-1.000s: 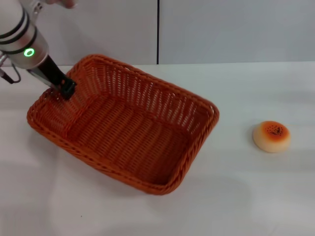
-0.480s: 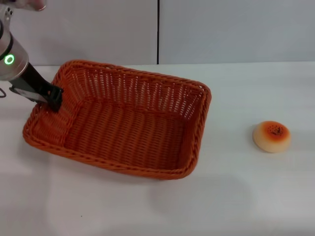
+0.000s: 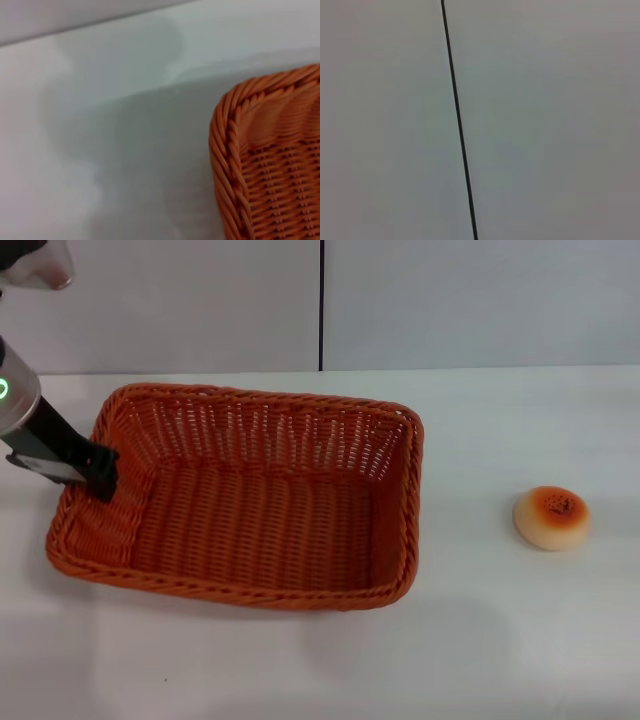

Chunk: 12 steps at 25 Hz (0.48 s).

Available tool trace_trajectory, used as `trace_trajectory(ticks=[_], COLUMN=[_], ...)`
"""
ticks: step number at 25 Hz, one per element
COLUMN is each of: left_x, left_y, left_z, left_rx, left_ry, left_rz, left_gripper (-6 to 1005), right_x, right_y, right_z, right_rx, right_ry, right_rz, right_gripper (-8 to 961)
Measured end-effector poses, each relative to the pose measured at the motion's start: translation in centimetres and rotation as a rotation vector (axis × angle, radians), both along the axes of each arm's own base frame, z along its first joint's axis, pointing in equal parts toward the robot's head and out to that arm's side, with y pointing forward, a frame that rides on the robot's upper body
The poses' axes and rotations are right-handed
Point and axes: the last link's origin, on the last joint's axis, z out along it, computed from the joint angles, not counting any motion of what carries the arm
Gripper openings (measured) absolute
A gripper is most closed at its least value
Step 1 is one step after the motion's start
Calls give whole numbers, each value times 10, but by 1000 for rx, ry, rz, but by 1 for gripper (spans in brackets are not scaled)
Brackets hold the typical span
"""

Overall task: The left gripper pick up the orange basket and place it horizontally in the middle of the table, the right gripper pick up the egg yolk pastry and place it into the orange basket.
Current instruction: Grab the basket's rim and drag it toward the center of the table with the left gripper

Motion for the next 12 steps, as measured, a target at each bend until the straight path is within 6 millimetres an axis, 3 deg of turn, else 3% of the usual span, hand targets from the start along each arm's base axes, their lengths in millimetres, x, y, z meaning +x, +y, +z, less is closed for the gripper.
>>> trace_trajectory(ticks=[12], left_x=[8], left_y=[-8], left_z=[-12], left_rx=[-46], left_ry=[-107], left_rz=[-1], left_gripper=[161], right_x=[2], right_y=[-2], right_z=[-5], right_rx=[-4], right_ry=[8], right_rz=[-9], right_gripper=[516])
